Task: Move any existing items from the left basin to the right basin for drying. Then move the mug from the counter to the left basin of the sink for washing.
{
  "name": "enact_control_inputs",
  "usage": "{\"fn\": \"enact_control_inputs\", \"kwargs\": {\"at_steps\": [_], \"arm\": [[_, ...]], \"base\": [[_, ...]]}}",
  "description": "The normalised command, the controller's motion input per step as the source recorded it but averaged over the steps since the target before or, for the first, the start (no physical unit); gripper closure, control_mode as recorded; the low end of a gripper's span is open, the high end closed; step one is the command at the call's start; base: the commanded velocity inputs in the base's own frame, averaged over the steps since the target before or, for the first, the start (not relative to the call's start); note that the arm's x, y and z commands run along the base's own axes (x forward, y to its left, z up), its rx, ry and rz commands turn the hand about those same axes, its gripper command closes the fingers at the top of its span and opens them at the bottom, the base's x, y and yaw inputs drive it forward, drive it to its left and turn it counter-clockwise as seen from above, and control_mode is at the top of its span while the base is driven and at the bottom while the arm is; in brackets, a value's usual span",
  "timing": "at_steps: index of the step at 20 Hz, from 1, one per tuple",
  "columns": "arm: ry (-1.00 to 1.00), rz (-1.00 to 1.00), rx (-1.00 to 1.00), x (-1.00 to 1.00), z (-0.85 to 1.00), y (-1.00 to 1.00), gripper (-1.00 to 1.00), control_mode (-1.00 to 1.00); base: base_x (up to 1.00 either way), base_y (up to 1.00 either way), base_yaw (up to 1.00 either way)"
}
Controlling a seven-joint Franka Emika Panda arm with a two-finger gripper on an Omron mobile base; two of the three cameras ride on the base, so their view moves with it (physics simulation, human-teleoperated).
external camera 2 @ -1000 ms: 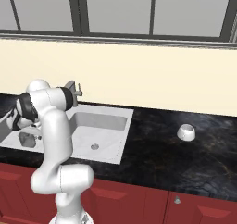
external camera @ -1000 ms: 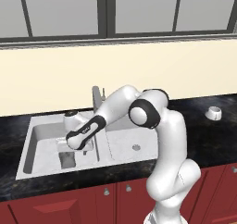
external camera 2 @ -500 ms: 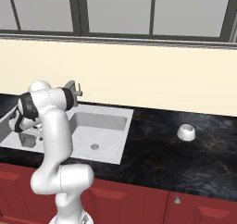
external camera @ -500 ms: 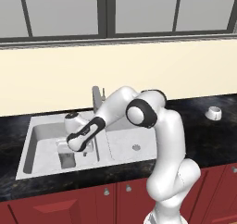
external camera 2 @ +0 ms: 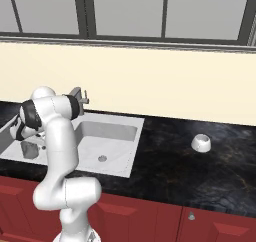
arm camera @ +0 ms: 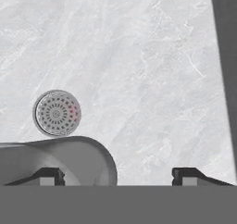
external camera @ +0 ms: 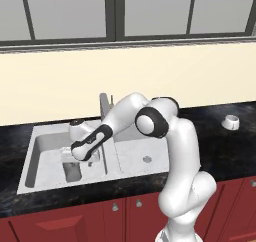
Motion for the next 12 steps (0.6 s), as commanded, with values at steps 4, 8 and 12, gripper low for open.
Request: {"fn": "enact_control_inputs", "kwargs": {"at_steps": [4, 8, 12], "arm": [[0.00, -0.01, 0.00, -0.14, 0.00, -0.01, 1.00, -1.00], [-0.02, -0.04, 0.01, -0.24, 0.00, -0.18, 1.00, -1.00], [-0.12, 0.00, 0.08, -0.37, 0.24, -0.22, 1.00, -1.00]], "base": [[0.00, 0.00, 0.00], [0.00, 0.00, 0.00], [0.00, 0.00, 0.00]]}}
